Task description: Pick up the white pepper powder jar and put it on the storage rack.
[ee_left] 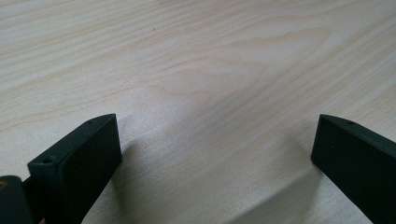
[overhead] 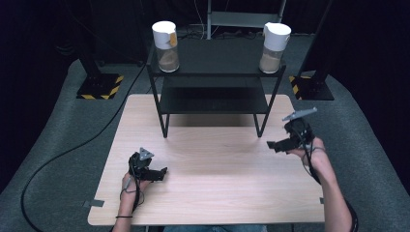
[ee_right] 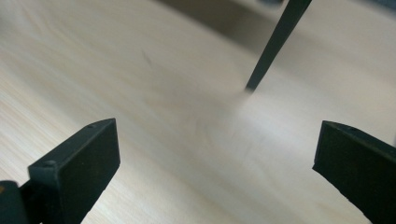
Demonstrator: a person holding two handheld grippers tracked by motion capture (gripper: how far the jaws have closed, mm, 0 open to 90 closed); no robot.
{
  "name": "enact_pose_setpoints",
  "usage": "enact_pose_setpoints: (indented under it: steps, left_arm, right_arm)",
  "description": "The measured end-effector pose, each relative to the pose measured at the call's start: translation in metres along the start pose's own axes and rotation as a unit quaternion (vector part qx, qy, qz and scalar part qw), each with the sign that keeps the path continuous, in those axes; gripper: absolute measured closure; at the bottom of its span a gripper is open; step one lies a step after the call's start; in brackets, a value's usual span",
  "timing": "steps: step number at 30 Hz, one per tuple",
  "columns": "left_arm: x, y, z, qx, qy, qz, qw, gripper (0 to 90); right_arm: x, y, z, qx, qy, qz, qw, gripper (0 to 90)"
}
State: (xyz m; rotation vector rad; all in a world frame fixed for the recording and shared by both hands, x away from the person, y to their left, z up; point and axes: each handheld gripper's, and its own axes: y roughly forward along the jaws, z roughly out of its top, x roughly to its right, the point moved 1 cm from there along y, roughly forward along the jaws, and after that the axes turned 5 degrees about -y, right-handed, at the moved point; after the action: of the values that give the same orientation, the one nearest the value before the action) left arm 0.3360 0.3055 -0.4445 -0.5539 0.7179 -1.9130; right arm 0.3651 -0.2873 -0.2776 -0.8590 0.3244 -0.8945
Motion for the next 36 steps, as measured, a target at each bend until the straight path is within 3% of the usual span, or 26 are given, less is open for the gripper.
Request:
enact_pose_setpoints:
  steps: [5, 8, 12, 18, 27, 32, 36]
  left_arm:
    - [0.000, 0.000, 0.000, 0.000, 0.000, 0.000, 1.0000, 1.3]
    - [0.000, 0.000, 0.000, 0.000, 0.000, 0.000, 1.0000, 1.3]
    - [0.000, 0.000, 0.000, 0.000, 0.000, 0.000, 1.0000, 1.3]
    - [0.000, 0.000, 0.000, 0.000, 0.000, 0.000, 1.0000, 1.3]
    - [0.000, 0.000, 0.000, 0.000, 0.000, 0.000, 1.0000, 1.3]
    - [0.000, 0.000, 0.000, 0.000, 0.000, 0.000, 1.0000, 1.3]
    - [0.000, 0.000, 0.000, 0.000, 0.000, 0.000, 1.0000, 1.3]
  right_arm:
    - [-0.007, 0.042, -0.054, -0.006, 0.032, 0.008, 0.9994, 0.0]
    - [-0.014, 0.054, -0.084, 0.017, 0.050, 0.008, 0.9986, 0.0]
    - [-0.028, 0.064, -0.116, 0.057, 0.066, -0.010, 0.9961, 0.0]
    - [-0.048, 0.078, -0.150, 0.110, 0.079, -0.029, 0.9904, 0.0]
    - [-0.055, 0.087, -0.149, 0.088, 0.078, -0.032, 0.9925, 0.0]
    - [-0.062, 0.086, -0.150, 0.094, 0.075, -0.052, 0.9914, 0.0]
    - [-0.063, 0.086, -0.153, 0.100, 0.078, -0.053, 0.9905, 0.0]
